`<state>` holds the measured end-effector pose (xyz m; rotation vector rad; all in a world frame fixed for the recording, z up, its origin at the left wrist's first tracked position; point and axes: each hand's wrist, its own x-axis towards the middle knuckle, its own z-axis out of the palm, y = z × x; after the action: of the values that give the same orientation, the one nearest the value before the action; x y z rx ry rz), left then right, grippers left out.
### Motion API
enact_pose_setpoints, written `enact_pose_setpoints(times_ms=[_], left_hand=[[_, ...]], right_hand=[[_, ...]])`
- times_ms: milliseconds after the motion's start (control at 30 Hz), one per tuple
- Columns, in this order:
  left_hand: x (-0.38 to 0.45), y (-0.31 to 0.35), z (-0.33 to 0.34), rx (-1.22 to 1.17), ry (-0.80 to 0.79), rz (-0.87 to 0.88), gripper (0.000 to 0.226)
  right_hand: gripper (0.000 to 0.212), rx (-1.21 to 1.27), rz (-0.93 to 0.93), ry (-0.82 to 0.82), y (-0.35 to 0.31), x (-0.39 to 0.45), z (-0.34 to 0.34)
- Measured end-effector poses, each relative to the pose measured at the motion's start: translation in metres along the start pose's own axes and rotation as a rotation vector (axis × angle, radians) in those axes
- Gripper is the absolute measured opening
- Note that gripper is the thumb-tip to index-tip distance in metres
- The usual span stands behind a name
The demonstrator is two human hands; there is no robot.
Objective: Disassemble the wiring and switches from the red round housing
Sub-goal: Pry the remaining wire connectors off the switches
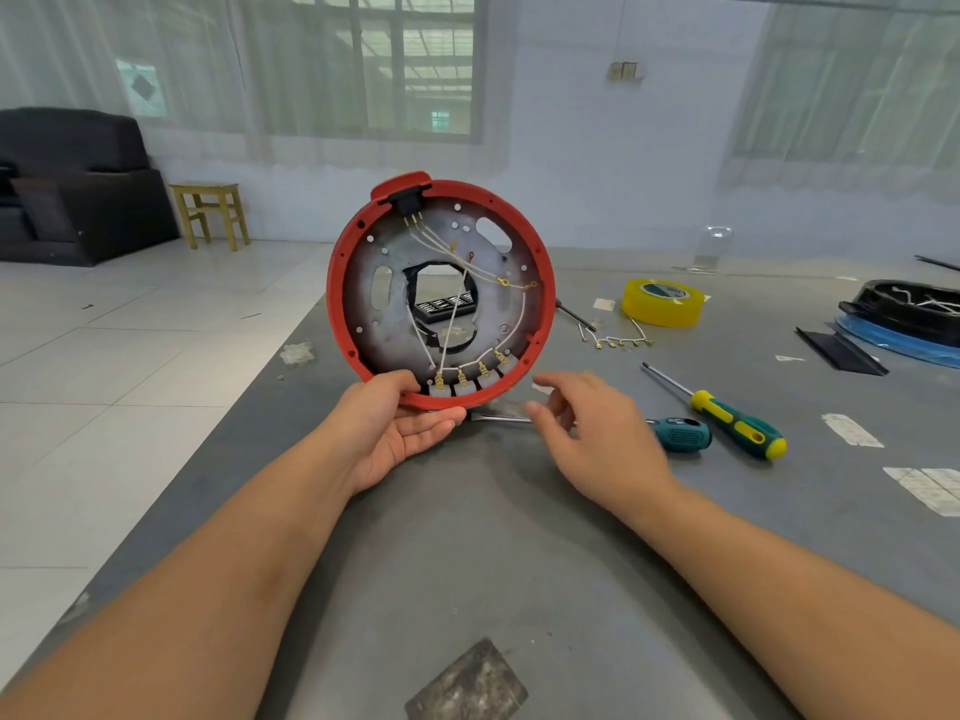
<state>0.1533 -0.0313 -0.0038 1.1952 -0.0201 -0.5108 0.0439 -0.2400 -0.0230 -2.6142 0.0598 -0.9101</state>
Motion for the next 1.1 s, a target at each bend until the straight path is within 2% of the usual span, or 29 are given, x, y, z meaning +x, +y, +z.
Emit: enact_pose_setpoints(times_ms=[67, 167, 233, 300, 433, 567, 633, 867, 1000, 1100], left_hand=[[0.0, 0.0, 0.001, -0.005, 0.009, 0.003, 0.027], [0.001, 0.0, 0.002, 0.005, 0.025, 0.01, 0.026], [0.002, -0.001, 0.003, 0.003, 0.038, 0.011, 0.028], [0.003, -0.001, 0.004, -0.011, 0.051, 0.009, 0.029], [0.003, 0.0, 0.005, -0.01, 0.064, -0.002, 0.025], [0.004, 0.001, 0.004, 0.016, 0.058, -0.012, 0.022], [0.005, 0.0, 0.004, 0.031, 0.06, -0.015, 0.022], [0.013, -0.003, 0.004, 0.171, 0.116, 0.033, 0.025], [0.014, -0.003, 0.005, 0.217, 0.117, 0.039, 0.011], [0.014, -0.003, 0.007, 0.239, 0.124, 0.056, 0.005]], right_hand=[[0.033, -0.285, -0.152, 0.011, 0.018, -0.006, -0.016], [0.041, -0.49, -0.066, -0.13, 0.041, -0.009, -0.031], [0.043, -0.473, 0.026, -0.225, 0.051, -0.008, -0.033], [0.04, -0.438, 0.031, -0.258, 0.053, -0.005, -0.03], [0.031, -0.41, -0.069, -0.287, 0.054, 0.0, -0.027], [0.034, -0.339, -0.213, -0.348, 0.056, 0.0, -0.036], [0.036, -0.312, -0.26, -0.326, 0.054, -0.001, -0.039], [0.034, -0.389, -0.269, -0.03, 0.045, -0.002, -0.041], [0.042, -0.452, -0.226, -0.006, 0.048, -0.001, -0.045], [0.038, -0.484, -0.253, -0.015, 0.049, 0.0, -0.046]])
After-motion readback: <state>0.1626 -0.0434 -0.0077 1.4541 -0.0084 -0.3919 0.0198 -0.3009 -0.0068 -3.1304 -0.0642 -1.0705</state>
